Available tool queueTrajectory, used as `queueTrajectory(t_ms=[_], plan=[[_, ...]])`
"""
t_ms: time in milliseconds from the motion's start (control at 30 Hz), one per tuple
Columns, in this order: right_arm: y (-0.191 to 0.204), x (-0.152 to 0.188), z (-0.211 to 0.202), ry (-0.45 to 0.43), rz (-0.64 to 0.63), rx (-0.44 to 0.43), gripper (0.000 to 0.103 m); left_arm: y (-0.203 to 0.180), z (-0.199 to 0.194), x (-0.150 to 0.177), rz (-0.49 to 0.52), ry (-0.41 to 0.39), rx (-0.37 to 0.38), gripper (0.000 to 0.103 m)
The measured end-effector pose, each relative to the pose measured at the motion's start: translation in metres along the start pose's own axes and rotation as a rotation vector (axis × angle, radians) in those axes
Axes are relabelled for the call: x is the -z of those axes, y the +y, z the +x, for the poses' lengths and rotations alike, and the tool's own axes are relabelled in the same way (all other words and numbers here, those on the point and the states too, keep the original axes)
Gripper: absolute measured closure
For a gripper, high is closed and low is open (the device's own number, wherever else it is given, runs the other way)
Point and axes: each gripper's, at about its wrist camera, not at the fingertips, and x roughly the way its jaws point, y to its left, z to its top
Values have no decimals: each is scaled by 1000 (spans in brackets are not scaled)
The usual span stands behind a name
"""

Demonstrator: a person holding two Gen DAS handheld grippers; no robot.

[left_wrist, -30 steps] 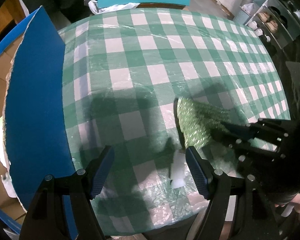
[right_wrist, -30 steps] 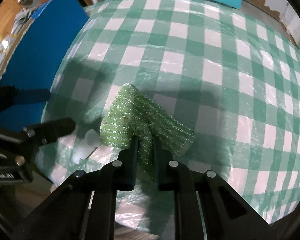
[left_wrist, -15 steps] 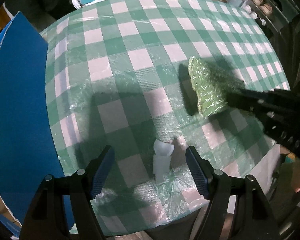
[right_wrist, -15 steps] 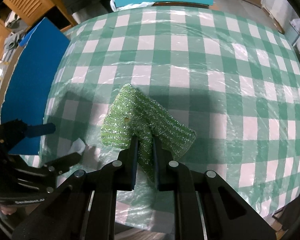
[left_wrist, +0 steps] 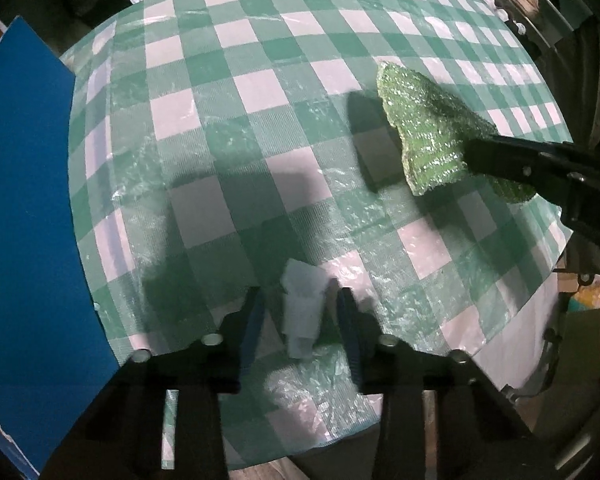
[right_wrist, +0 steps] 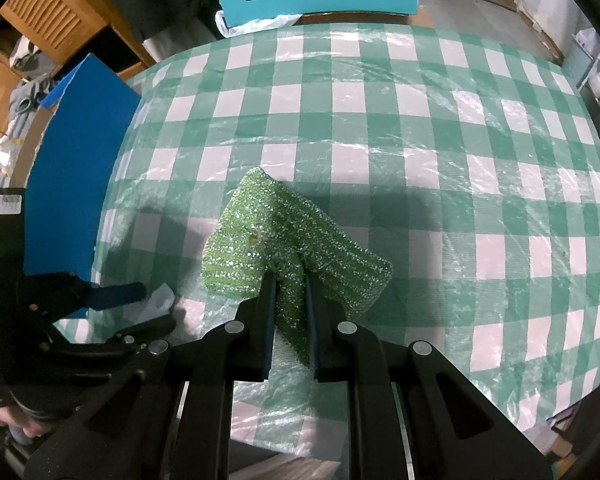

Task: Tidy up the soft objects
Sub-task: 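Lift the green mesh scrub pad off the table with the right tool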

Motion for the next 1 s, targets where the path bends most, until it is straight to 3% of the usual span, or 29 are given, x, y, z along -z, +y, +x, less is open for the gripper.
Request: queueTrajectory(t_ms=[133, 200, 533, 1000], plan=[[-1, 1, -2, -5, 1, 1, 91, -5, 3, 5, 22, -1, -13, 85], [-1, 1, -3, -10, 3, 1, 91, -8, 4, 6, 29, -8, -15, 87], [3, 1, -16, -39, -1, -7, 91, -23, -9, 7, 43, -51, -26, 87], [13, 0, -44, -90, -22, -17, 91, -7, -61, 19, 31, -149, -66, 87]])
